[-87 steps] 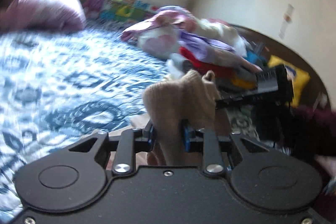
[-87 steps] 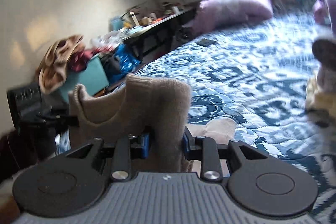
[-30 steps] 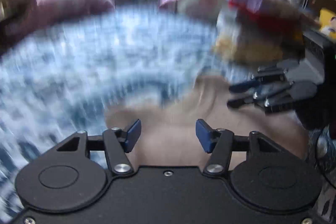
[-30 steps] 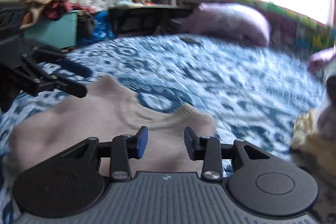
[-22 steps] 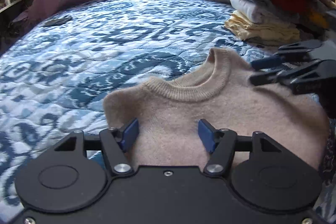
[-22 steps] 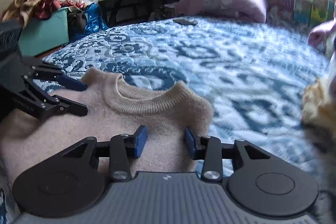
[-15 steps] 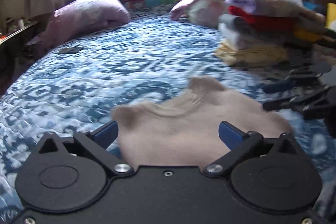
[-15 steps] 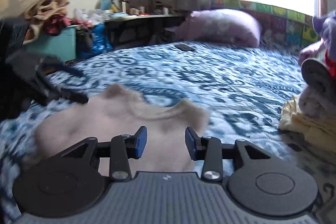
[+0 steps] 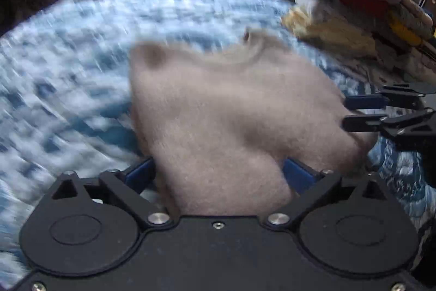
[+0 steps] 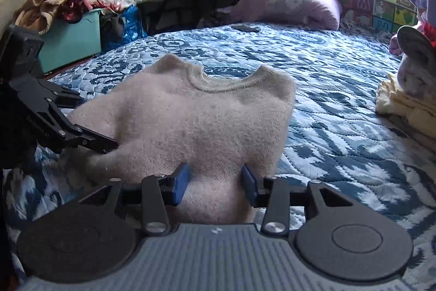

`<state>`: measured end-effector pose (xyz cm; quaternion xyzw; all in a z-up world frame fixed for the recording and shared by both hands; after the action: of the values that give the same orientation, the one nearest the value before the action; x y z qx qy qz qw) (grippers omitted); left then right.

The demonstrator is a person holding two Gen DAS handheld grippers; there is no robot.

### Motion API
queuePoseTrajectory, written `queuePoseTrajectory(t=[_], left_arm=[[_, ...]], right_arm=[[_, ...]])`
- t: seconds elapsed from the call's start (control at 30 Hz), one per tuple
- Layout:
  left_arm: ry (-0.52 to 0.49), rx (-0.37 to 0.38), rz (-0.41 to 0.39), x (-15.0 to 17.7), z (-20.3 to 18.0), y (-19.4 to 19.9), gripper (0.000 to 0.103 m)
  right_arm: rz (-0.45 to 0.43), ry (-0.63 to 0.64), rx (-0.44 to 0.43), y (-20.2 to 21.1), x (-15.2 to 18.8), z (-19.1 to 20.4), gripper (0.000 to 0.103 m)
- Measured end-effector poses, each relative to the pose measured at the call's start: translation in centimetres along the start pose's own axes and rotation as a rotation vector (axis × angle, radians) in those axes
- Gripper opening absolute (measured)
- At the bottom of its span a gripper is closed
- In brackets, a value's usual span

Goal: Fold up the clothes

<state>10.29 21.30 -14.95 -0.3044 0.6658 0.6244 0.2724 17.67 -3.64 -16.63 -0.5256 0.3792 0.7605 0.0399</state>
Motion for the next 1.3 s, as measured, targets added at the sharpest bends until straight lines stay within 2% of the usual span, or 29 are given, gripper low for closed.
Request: queuePoseTrajectory(t=[0.03,0.07,0.1,0.13,0.17,0.23,0.27,0.33,0.4,0.57,0.7,0.83,0.93,1.0,1.1,1.23,1.3], left_arm=[[0.004,-0.022,-0.041,-0.6,0.2,1.2,0.102],[0.009,-0.044,-0.081,-1.1,0.4,2.5,0.103],[0.055,-0.031,-0.107,-1.4,1.2,3.1,0.103],[0.102,-0.018,-0.133,-1.6,1.9,3.7,0.103],[0.155,-0.005,-0.109,-1.6,2.7,3.5,0.103],[0.262,0.027,0.026,-1.3,3.9,2.1,0.102],[0.313,0.053,0.066,-1.0,4.4,1.5,0.102],[0.368,0.072,0.084,-0.7,5.0,0.8,0.102],[0.39,0.074,0.111,-0.6,5.3,-0.3,0.103],[0.392,0.079,0.153,-0.2,5.5,-2.6,0.103],[0.422,0.132,0.129,-0.2,5.8,-3.7,0.102],[0.443,0.181,0.105,-0.6,5.8,-4.7,0.098],[0.441,0.209,0.095,-1.1,5.4,-5.5,0.091],[0.442,0.223,0.091,-1.3,5.1,-5.8,0.088],[0.444,0.244,0.087,-1.5,4.7,-6.0,0.079],[0.451,0.254,0.09,-1.2,4.7,-6.5,0.063],[0.494,0.298,0.093,-1.3,5.0,-6.7,0.046]], right_arm=[[-0.001,-0.011,0.003,0.4,-0.4,0.0,0.05],[-0.023,-0.046,0.012,1.1,-0.8,-0.4,0.066],[-0.041,-0.095,0.018,1.6,-1.2,-1.0,0.082],[-0.049,-0.143,0.02,1.9,-1.5,-1.6,0.085],[-0.057,-0.19,0.023,2.2,-1.8,-2.2,0.085],[-0.045,-0.275,0.01,1.6,-1.9,-3.4,0.085],[-0.036,-0.316,0.001,1.2,-1.9,-4.0,0.085],[-0.007,-0.388,-0.033,0.1,-1.7,-4.5,0.085],[0.023,-0.402,-0.018,-1.1,-1.5,-4.8,0.085],[0.08,-0.438,-0.061,-3.9,-0.6,-5.5,0.085],[0.089,-0.514,-0.122,-5.3,0.6,-6.5,0.077],[0.063,-0.55,-0.169,-6.1,1.0,-6.7,0.077],[0.053,-0.561,-0.189,-6.7,0.7,-6.9,0.075],[0.056,-0.554,-0.199,-6.9,0.6,-6.9,0.072],[0.062,-0.544,-0.215,-7.3,0.3,-7.0,0.067],[0.067,-0.514,-0.231,-7.4,0.3,-6.9,0.056],[0.048,-0.514,-0.255,-6.9,-0.3,-6.4,0.048]])
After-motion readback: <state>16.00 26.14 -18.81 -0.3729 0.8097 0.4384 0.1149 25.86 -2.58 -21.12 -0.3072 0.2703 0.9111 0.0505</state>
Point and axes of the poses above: each gripper's, at about its wrist camera, not at the fingertips, and y roughly against the way its jaws point, z to its left, x to its underside, the point moved 6 cm from there along -y, roughly the way its jaws point, and after that the axes turned 3 degrees about -x, right-handed, at the moved point
